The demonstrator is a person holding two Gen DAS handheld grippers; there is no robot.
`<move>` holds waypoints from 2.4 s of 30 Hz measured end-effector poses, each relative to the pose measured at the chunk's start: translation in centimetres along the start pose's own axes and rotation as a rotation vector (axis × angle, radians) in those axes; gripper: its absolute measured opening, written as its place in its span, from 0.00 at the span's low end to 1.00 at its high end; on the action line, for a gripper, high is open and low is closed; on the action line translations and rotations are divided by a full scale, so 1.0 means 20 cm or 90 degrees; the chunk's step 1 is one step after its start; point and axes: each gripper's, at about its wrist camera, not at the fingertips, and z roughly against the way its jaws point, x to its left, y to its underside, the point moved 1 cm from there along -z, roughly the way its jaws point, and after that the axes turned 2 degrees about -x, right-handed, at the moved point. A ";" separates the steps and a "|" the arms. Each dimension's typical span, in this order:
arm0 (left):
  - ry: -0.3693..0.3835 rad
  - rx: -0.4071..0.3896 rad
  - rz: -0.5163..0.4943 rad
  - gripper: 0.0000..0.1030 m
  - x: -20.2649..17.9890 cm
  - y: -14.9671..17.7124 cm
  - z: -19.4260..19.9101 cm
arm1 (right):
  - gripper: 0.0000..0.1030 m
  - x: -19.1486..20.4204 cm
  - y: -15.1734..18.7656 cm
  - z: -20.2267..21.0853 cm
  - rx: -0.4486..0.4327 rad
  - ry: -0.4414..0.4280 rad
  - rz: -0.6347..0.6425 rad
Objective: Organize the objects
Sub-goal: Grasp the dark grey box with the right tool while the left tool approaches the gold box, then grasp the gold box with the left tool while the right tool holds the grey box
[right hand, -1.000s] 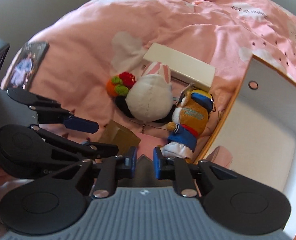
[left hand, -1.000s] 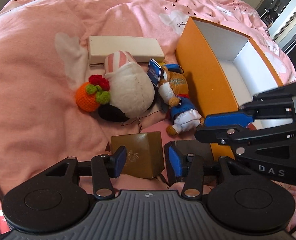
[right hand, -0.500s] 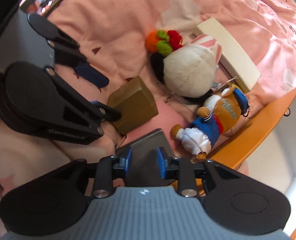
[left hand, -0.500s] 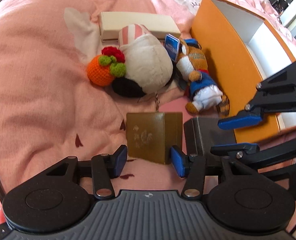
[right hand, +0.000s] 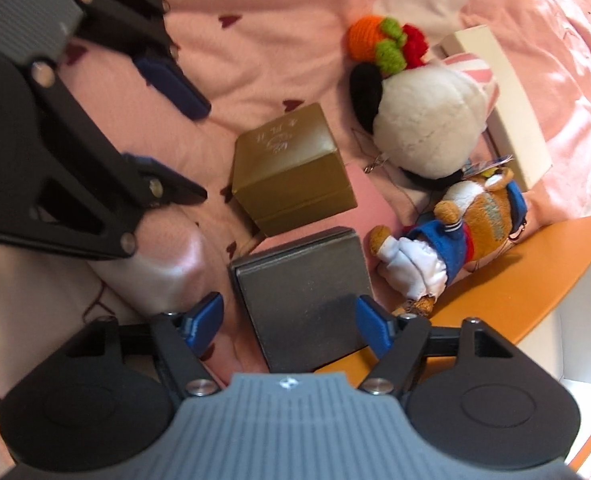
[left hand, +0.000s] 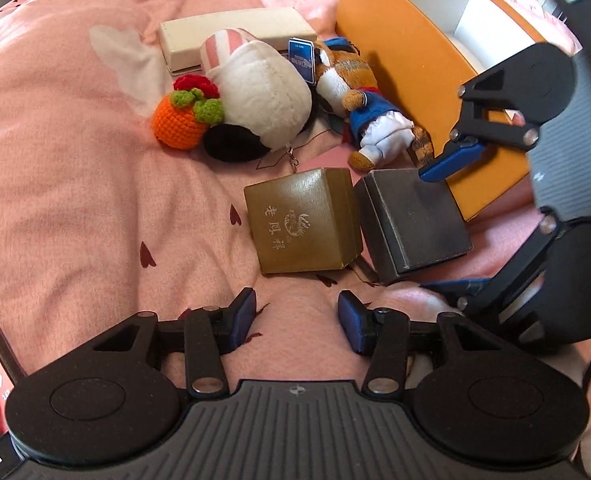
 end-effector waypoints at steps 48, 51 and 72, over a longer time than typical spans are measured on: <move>-0.072 -0.081 0.125 0.75 0.01 -0.27 -0.13 | 0.38 -0.51 -0.06 0.09 -0.149 -0.178 -0.373; -0.073 -0.069 0.139 0.76 0.02 -0.27 -0.16 | 0.38 -0.51 -0.07 0.08 -0.146 -0.172 -0.354; -0.105 -0.045 0.205 0.60 0.13 -0.29 -0.11 | 0.35 -0.58 -0.10 0.05 -0.147 -0.163 -0.367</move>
